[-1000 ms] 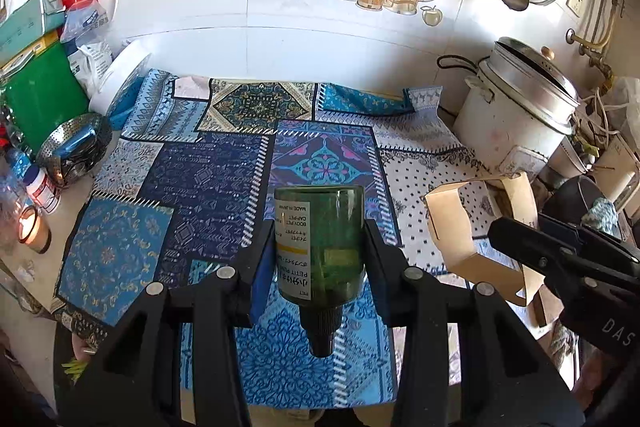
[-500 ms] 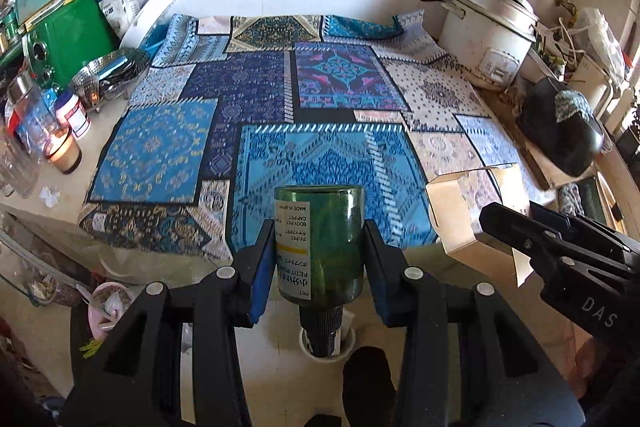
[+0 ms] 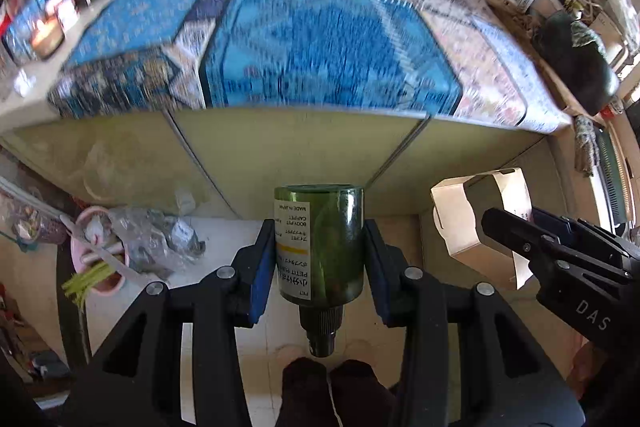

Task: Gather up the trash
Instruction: 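Lift the bottle and cardboard sleeve and carry them down toward the bin, then open the left tool dropping the bottle while the right tool drops the sleeve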

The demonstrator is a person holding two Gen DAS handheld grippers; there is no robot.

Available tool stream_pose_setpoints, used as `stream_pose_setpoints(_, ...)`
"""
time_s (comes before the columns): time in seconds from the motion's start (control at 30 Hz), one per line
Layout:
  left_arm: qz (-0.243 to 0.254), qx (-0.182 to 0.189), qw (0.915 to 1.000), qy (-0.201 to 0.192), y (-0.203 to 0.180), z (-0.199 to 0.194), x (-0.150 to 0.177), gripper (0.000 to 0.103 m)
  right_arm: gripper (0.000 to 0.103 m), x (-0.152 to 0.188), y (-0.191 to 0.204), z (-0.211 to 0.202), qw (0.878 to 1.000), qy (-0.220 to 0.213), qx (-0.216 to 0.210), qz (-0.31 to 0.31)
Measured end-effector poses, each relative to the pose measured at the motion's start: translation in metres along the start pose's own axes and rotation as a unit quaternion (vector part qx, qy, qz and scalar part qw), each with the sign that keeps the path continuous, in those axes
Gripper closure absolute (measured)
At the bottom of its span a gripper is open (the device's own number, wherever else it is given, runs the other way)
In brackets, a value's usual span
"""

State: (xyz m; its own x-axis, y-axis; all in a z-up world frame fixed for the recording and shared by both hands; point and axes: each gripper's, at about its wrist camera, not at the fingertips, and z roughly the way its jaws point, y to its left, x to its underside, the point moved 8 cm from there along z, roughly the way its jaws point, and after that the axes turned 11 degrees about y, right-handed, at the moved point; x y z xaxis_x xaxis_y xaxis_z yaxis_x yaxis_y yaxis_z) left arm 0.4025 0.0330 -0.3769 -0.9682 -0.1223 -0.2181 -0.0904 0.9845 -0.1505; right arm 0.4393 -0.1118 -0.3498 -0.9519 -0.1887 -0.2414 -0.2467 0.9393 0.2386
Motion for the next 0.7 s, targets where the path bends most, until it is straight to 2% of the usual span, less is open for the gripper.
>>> stream_pose_setpoints(0.23,-0.045,0.005,0.9976,0.052,0.009,0.106,0.027,0.062,0.067,0.024,-0.046,0.089,0.998,0.068,0.003,-0.002)
stream_pose_setpoints(0.47,-0.08,0.006,0.993,0.087,0.033,0.24,0.05,0.062,0.067,0.05,-0.082,0.218,0.993,0.119,-0.009,0.006)
stream_pose_setpoints(0.7,-0.087,0.018,0.9899,0.11,0.055,0.381,0.076,0.062,0.067,0.077,-0.108,0.355,0.989,0.144,-0.019,0.014)
